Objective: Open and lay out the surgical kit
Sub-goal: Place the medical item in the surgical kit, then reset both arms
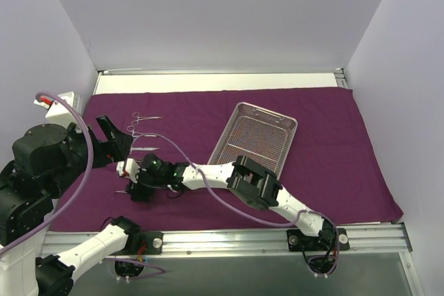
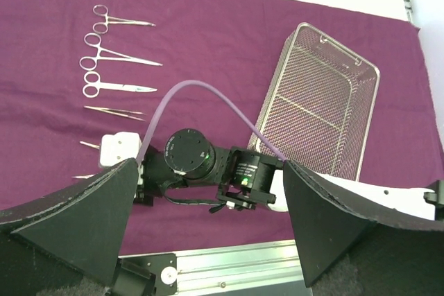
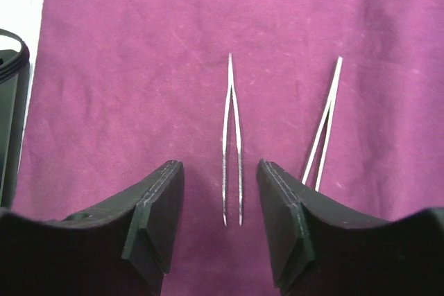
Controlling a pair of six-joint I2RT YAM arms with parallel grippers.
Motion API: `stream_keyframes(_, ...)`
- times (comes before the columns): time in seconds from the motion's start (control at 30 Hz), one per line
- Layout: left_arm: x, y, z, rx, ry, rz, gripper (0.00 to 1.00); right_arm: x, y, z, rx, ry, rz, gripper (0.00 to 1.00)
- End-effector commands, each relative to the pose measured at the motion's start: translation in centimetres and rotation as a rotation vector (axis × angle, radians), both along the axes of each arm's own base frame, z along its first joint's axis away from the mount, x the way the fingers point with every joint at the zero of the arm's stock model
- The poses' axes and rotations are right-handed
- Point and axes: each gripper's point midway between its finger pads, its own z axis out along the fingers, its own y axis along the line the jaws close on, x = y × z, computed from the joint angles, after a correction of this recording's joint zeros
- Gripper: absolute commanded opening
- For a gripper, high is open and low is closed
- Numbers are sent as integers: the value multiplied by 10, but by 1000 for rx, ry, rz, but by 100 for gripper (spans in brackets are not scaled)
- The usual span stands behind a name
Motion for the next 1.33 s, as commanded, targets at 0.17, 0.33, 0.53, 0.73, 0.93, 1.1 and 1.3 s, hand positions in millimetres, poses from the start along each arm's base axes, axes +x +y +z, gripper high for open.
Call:
stream_keyframes(0.17,1,10,-34,37,116,89,94,25,-21,106,71,-32,-164,59)
stream_keyframes(0.33,18,3,-54,69,189,128,94,62,-77,122,6,17,-350,68)
stream_keyframes(0.53,53,-6,-84,41,301,173,94,105,-177,152,-60,-6,-602,75)
stream_keyframes(0.73,94,-3,-125,-108,437,193,94,153,-290,166,-236,-39,-1040,96)
stream_keyframes(0.93,124,-16,-157,-157,453,164,94,146,-359,159,-144,153,-1166,98)
stream_keyframes(1.1,134,-20,-197,-147,514,148,94,125,-401,173,10,131,-1259,100)
stream_keyframes(1.3,137,-38,-219,-215,522,82,94,95,-420,135,9,222,-1233,100)
